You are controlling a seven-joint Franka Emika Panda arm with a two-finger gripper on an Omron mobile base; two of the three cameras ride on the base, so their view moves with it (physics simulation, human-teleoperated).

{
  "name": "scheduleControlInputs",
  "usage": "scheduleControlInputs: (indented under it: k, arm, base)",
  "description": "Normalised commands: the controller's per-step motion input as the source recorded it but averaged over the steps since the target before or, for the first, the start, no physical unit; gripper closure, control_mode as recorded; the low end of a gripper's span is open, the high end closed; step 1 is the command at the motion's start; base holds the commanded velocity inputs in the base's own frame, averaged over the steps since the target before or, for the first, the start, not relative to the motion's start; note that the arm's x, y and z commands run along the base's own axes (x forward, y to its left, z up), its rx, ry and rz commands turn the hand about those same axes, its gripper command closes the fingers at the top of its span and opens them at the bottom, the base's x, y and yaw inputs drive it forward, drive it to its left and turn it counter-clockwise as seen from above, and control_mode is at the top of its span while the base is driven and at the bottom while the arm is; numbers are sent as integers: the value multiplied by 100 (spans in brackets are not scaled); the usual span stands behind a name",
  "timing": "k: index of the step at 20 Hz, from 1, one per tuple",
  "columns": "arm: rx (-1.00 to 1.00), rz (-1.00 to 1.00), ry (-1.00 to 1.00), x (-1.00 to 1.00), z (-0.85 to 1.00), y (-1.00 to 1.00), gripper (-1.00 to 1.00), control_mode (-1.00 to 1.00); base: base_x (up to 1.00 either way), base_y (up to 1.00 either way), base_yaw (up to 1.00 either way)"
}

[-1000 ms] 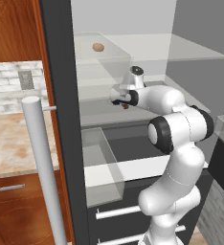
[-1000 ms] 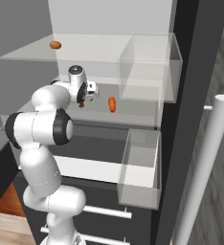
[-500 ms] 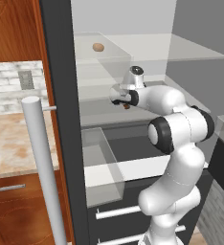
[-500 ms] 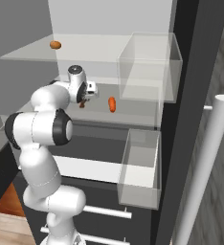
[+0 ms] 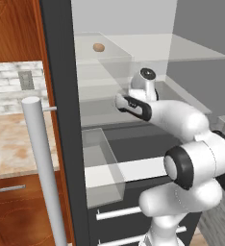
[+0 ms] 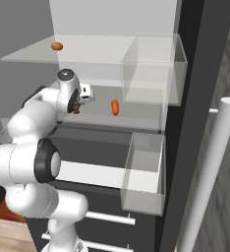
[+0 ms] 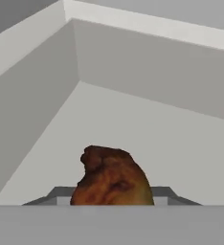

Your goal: Open the fridge, remove the tangerine, carrot, and chicken drumstick, and place them on any counter.

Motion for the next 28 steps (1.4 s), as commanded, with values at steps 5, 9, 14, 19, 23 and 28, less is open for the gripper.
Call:
scheduleControlInputs:
  k: [5, 9, 14, 19, 23, 28]
  arm:
    - [0, 9, -2, -100, 63, -1, 100, -100]
    - [0, 1, 5, -100, 90, -7, 100, -100]
    - [1, -1, 5, -100, 80, -29, 100, -100]
    - [1, 1, 0, -100, 75, -28, 100, -100]
    - [0, 0, 3, -90, 44, -24, 100, -100]
    - [-8, -15, -2, -44, 3, -38, 100, -100]
  base:
    - [0, 0, 0]
    - [0, 0, 0]
    - [0, 0, 0]
    - [0, 0, 0]
    - [0, 0, 0]
    - [0, 0, 0]
